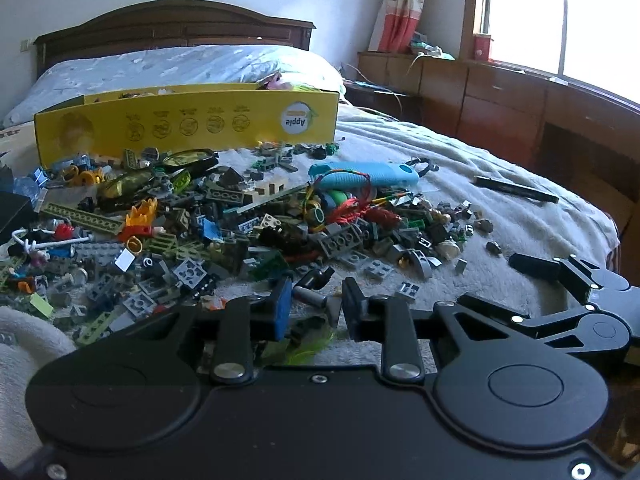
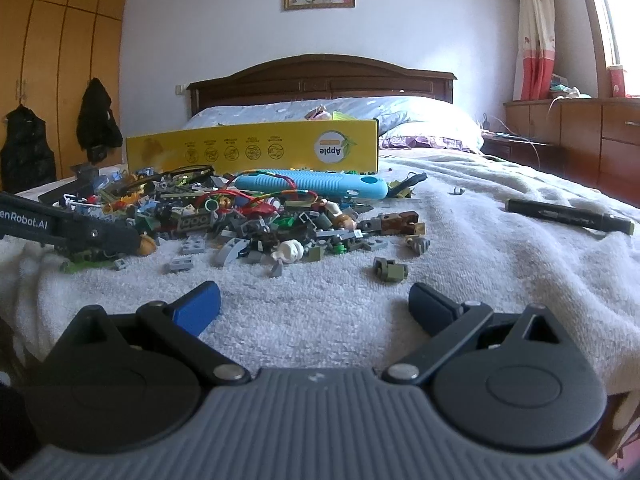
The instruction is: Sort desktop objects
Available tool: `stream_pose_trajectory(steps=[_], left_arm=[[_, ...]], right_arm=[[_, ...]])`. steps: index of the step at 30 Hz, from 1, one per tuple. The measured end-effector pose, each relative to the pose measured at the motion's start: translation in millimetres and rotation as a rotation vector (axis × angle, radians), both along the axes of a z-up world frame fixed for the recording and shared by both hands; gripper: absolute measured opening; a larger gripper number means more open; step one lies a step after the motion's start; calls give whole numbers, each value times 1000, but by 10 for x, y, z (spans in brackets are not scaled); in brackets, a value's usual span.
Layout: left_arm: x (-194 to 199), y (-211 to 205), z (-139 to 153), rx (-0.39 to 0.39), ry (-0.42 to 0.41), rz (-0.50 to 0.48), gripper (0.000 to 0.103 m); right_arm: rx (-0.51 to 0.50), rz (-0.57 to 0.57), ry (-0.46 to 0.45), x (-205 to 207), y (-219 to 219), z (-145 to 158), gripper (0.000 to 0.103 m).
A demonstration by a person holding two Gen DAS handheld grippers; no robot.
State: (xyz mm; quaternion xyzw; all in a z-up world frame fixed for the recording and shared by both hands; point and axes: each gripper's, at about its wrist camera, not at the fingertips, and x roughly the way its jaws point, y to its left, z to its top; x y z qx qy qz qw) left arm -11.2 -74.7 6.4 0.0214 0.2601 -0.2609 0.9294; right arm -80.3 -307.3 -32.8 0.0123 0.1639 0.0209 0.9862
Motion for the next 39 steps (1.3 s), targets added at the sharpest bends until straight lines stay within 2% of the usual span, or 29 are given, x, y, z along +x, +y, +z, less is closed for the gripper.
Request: stream_pose_trajectory(steps=[9, 14, 17, 22, 26, 31, 33, 39], left_arm=[[12, -27, -73, 16, 21, -31, 29], [25, -50, -95, 19, 10, -16, 27], [15, -8, -51, -13, 3, -5, 26], [-13, 12, 65, -30, -34, -2, 26], [-3, -2, 97, -36, -34, -3, 26], [-4, -49, 95, 1, -63, 9, 26], [14, -43, 95, -1, -59, 10, 26], [164, 12, 170, -30, -52, 22, 26]], right_arm=[[-12, -1, -14, -13, 11, -33, 103], [-25, -1, -11, 1, 10, -15, 103], [-1, -56, -35, 25, -38, 57, 102], [33, -110, -35, 91, -134, 70, 70], [34, -124, -37, 104, -154, 27, 62], [-4, -141, -49, 90, -107, 18, 21], [-1, -139, -55, 83, -89, 20, 17], [51, -119, -59, 107, -103, 126, 17]])
